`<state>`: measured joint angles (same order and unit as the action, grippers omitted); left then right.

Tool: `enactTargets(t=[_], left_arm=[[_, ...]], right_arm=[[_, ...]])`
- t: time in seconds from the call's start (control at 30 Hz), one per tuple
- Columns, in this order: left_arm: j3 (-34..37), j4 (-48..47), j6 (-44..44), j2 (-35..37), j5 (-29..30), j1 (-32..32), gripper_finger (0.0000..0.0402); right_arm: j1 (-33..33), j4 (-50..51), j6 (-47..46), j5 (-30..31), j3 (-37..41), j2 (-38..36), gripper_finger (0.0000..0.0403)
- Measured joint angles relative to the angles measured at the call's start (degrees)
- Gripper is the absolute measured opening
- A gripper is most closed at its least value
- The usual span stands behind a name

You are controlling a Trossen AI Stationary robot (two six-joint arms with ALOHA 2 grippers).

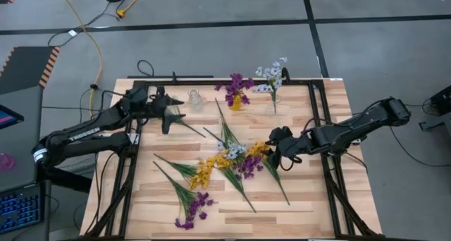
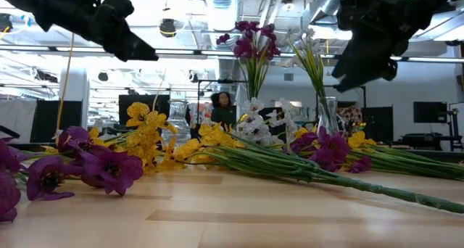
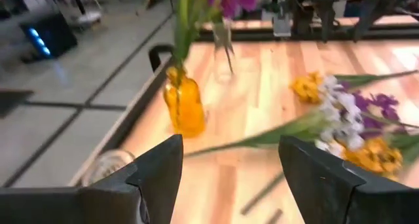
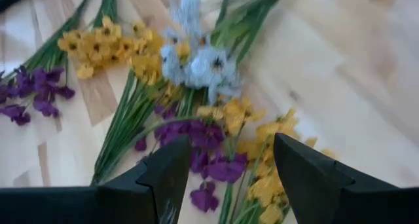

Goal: Sort flowers into vase by color
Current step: Put the right yellow flowers into the left transparent vase

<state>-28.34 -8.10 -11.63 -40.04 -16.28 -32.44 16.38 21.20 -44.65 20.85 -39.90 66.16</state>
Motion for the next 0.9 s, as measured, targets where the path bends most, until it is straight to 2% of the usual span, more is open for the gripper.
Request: enactTargets(t=[0.27, 0.57, 0.9], left_arm=[[0.0, -5.5, 3.5, -0.8, 7.7, 8.2, 0.0240], [0.0, -5.3, 4.6, -1.3, 11.4, 13.5, 0.0240], [0.0, -5.3, 5.5, -1.3, 12.7, 15.3, 0.0240]], right_arm=[[0.4, 1.1, -8.8, -7.7, 0.0, 5.8, 0.0248], [3.1, 2.7, -17.9, -12.2, 0.0, 12.2, 0.0248], [6.6, 3.0, -23.8, -13.6, 0.0, 16.3, 0.0248]])
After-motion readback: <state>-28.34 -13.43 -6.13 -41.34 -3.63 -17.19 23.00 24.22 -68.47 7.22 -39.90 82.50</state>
